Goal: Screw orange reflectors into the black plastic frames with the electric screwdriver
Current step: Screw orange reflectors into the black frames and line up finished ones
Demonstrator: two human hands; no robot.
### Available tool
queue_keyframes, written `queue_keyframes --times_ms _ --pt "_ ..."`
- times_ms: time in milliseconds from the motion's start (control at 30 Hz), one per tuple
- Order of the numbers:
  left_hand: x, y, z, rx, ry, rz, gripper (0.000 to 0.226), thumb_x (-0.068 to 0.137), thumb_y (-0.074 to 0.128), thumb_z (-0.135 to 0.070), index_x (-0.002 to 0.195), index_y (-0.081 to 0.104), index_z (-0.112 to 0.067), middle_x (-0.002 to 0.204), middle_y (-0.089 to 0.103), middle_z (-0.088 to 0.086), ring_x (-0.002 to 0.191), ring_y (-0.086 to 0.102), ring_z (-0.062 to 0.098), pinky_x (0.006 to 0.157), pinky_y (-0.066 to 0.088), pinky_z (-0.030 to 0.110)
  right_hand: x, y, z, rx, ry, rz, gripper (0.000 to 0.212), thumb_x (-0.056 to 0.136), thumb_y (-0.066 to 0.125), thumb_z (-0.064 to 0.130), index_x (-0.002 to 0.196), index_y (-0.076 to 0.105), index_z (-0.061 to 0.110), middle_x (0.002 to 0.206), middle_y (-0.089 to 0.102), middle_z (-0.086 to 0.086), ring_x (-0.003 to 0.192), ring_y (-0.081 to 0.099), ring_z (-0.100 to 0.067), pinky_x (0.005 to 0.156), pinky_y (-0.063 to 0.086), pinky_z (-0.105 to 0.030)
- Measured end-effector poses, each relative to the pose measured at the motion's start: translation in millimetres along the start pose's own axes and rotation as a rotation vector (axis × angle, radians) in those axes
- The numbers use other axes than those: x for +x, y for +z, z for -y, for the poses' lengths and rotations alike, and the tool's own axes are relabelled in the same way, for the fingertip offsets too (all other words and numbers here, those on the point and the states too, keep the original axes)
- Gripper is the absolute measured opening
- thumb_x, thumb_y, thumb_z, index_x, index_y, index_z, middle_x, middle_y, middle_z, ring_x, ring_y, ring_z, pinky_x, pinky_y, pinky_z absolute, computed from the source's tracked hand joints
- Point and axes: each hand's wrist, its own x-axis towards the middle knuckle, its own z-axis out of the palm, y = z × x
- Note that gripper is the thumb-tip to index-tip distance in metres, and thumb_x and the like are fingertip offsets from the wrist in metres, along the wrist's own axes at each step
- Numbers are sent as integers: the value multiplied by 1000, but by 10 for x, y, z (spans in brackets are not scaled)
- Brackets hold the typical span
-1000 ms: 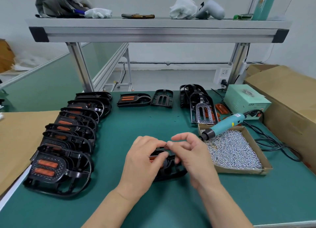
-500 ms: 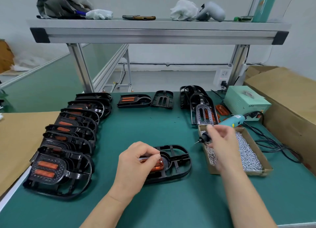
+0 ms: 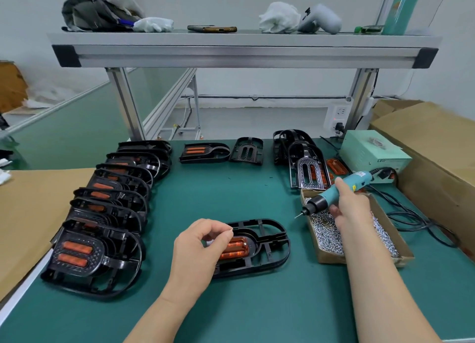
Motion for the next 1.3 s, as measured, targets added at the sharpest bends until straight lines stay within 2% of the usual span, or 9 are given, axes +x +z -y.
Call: queue_keyframes --times_ms 167,333,400,467,600,733,1000,1100,1300 --pt "26 12 -13 -50 -38 6 25 86 75 -13 75 75 -36 82 73 -11 76 64 1 71 45 8 -357 99 95 488 55 120 24 85 77 16 95 56 12 80 59 -2 44 57 -5 44 49 -18" --pt "19 78 -49 -130 -64 45 22 87 74 -13 78 76 -32 83 75 -8 77 67 5 71 49 10 -836 274 262 658 19 297 15 83 76 21 89 63 14 62 51 6 45 47 -5 47 41 -19" --pt "5 96 -51 -155 -70 66 19 88 73 -13 80 76 -30 83 75 -5 80 69 10 73 51 14 -1010 342 295 662 44 414 13 85 72 25 92 65 15 63 47 5 51 43 -8 52 33 -20" --pt "-12 103 -51 -184 -72 80 17 88 73 -13 81 77 -28 83 75 -2 80 69 12 73 51 15 -1170 424 283 651 21 452 12 86 70 19 94 62 16 66 51 4 53 45 -9 54 34 -20" --pt "-41 88 -63 -259 -78 94 16 88 73 -10 81 77 -23 81 75 1 76 68 10 68 50 13 -1420 598 220 642 -137 403 16 88 68 5 90 57 16 61 54 6 51 50 -7 51 43 -18" --pt "-46 57 -69 -335 -90 93 16 88 72 -8 80 77 -21 78 74 4 72 67 10 67 51 15 -1556 673 170 634 -249 369 20 89 66 2 83 57 18 54 55 9 45 49 -5 49 43 -20" --pt "-49 5 -54 -321 -97 80 15 88 72 -9 81 76 -22 77 74 2 73 67 11 71 56 25 -1641 695 148 626 -296 383 21 89 67 3 81 58 20 55 56 11 46 49 -5 50 44 -20" --pt "-53 -6 -61 -374 -100 77 16 88 71 -6 81 76 -18 74 73 2 68 66 9 64 52 17 -1661 696 137 619 -302 396 22 89 68 4 78 59 22 55 55 10 46 49 -6 51 45 -20" --pt "-59 -1 -38 -396 -99 73 16 87 73 -3 80 76 -17 73 72 2 67 67 9 63 53 18 -1671 694 89 591 -324 415 14 81 71 12 79 61 21 56 53 6 48 48 -10 51 44 -21"
